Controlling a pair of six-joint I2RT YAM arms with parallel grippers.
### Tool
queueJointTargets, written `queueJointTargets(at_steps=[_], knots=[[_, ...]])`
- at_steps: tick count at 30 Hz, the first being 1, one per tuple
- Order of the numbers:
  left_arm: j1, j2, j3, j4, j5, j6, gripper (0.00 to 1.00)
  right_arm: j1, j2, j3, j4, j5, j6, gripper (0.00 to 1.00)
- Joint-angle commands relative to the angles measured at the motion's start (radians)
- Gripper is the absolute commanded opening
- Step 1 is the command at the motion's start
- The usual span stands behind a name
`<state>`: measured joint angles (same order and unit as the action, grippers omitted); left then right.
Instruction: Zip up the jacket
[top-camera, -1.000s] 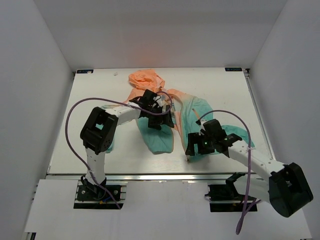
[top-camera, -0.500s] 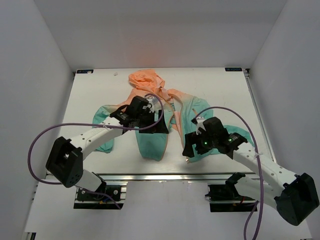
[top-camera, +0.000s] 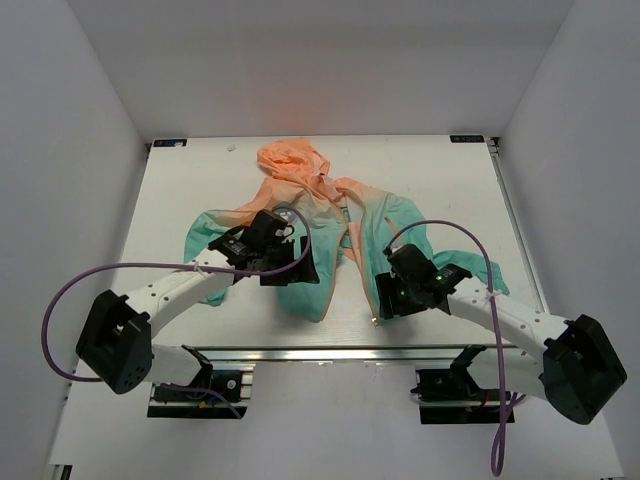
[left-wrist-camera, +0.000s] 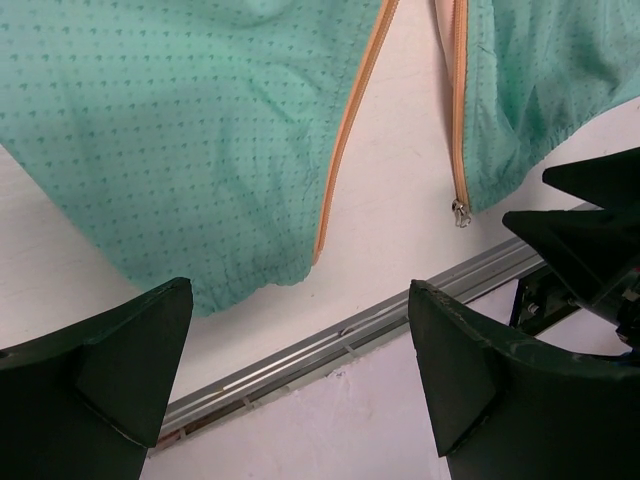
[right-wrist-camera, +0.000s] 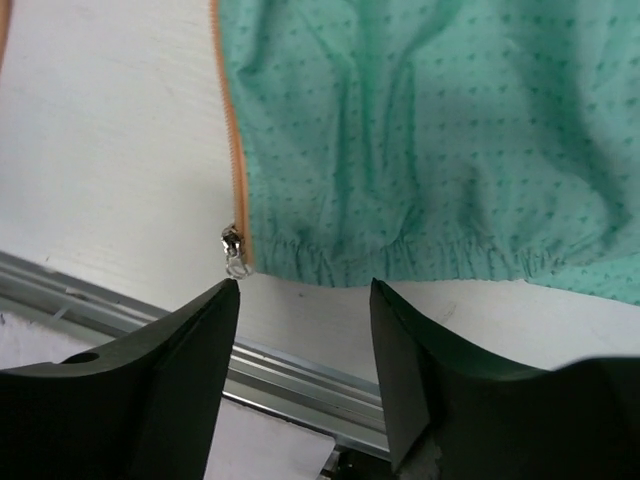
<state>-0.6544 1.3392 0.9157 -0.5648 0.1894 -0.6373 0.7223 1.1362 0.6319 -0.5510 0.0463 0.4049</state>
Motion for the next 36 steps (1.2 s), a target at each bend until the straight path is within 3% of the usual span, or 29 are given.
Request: queueJointTargets(at_steps=[1,7,12,31,36], knots=[[0.001,-0.032,-0.008,0.002,-0.021,-0.012,0.98,0.012,0.013,-0.006,0.025,0.059,0.025,0.60],[0.001,-0.017,-0.006,0.005,-0.019,-0.013,0.98,0.048,0.049,-0.018,0.051,0.090,0.029,0.58],[0.001,-0.005,-0.005,0.005,-0.018,-0.010,0.98,0.071,0.079,-0.012,0.072,0.110,0.037,0.64],[0.001,-0.012,-0.003,-0.004,-0.034,-0.010,0.98,0.135,0.198,-0.046,0.105,0.201,0.120,0.64],[0.001,-0.012,-0.003,-0.009,-0.042,-0.010,0.98,0.166,0.250,-0.047,0.095,0.237,0.170,0.55]])
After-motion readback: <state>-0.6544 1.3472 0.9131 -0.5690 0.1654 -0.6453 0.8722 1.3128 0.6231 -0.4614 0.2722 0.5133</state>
